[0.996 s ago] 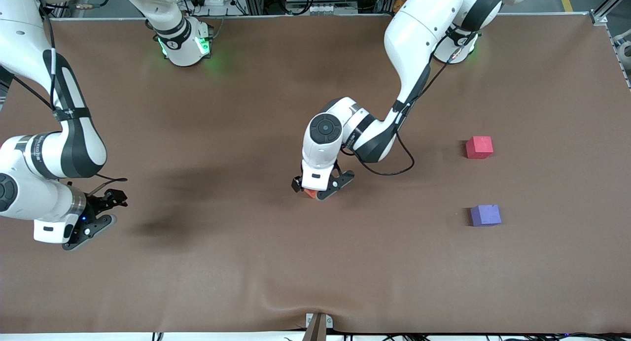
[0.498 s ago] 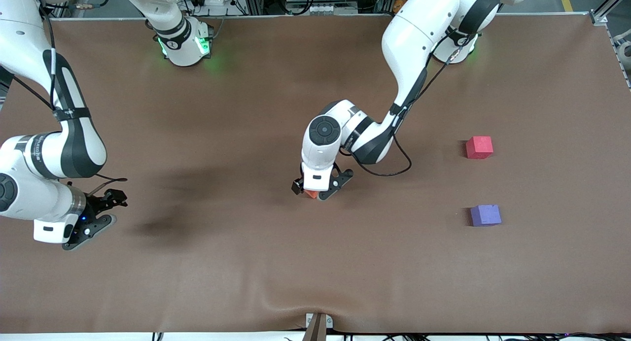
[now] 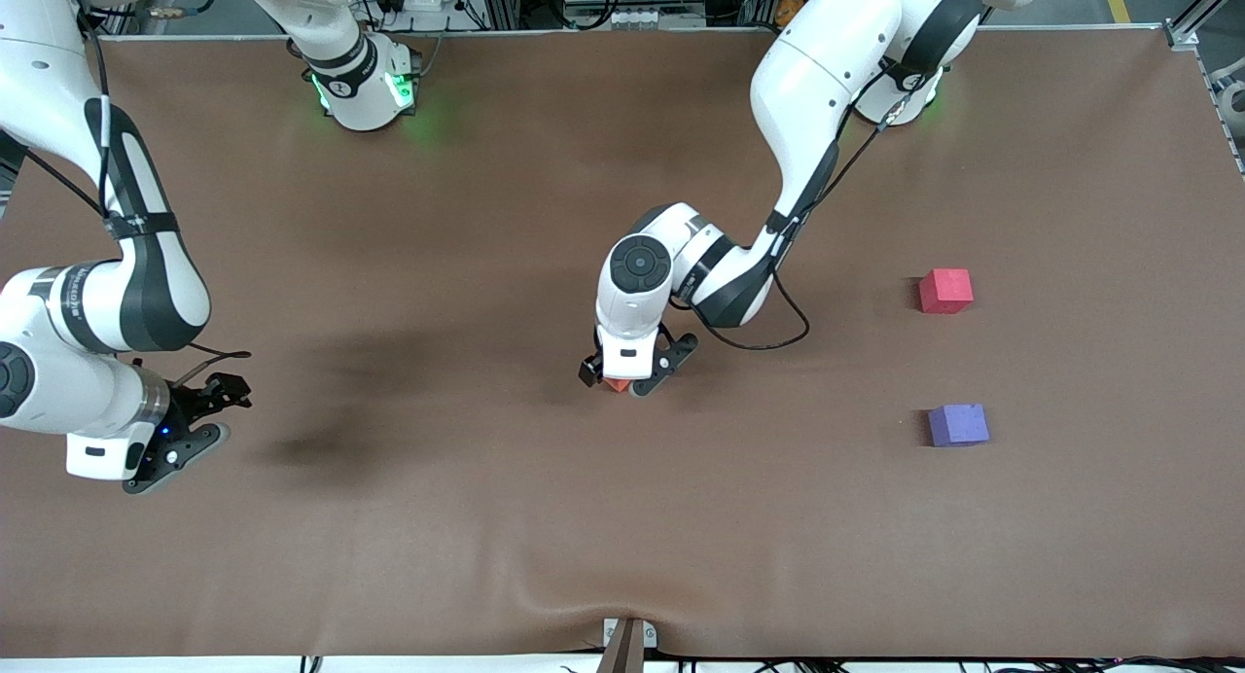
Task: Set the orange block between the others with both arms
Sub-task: 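Close the left gripper on the orange cube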
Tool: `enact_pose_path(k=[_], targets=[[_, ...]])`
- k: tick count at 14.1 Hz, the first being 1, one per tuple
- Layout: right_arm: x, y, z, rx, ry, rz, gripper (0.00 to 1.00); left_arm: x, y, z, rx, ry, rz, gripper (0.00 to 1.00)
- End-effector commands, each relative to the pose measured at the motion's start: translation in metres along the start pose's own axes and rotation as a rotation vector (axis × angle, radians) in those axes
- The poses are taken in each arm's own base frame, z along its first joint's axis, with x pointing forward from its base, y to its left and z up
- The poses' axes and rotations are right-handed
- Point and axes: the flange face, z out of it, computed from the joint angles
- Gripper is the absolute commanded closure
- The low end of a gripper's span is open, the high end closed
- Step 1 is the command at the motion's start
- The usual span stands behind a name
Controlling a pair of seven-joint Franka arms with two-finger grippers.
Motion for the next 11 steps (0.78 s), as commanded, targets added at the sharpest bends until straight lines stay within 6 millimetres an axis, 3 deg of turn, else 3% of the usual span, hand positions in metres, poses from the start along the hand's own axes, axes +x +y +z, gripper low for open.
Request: enact_pose_path(k=[1, 2, 3, 5, 6, 7, 8, 9, 11], targets=[[-0.004, -0.003, -0.004, 0.008, 0.007, 0.017, 0.00, -0.002, 0.004, 0.009, -0.009, -0.009, -0.020, 0.00], [-0.004, -0.003, -0.004, 0.008, 0.007, 0.017, 0.00, -0.001, 0.004, 0.009, -0.009, -0.008, -0.016, 0.04], [-0.004, -0.003, -0.004, 0.008, 0.007, 0.017, 0.00, -0.002, 0.003, 0.011, -0.006, -0.009, -0.013, 0.28], [-0.004, -0.004, -0.004, 0.007, 0.007, 0.015, 0.00, -0.001, 0.003, 0.012, -0.010, -0.009, -0.011, 0.64], [-0.004, -0.004, -0.004, 0.008, 0.007, 0.017, 0.00, 0.000, 0.004, 0.012, -0.019, -0.007, -0.011, 0.82], [-0.004, -0.003, -0.004, 0.008, 0.007, 0.017, 0.00, 0.001, 0.004, 0.012, -0.022, -0.004, 0.011, 0.93], [-0.004, -0.003, -0.004, 0.008, 0.007, 0.017, 0.00, 0.001, 0.006, 0.005, -0.029, -0.003, 0.036, 1.00], [-0.004, -0.003, -0.005, 0.007, 0.008, 0.017, 0.00, 0.005, 0.008, -0.007, -0.042, -0.001, 0.041, 1.00], [-0.004, -0.004, -0.005, 0.007, 0.008, 0.016, 0.00, 0.017, 0.015, -0.048, -0.084, 0.016, 0.071, 1.00]])
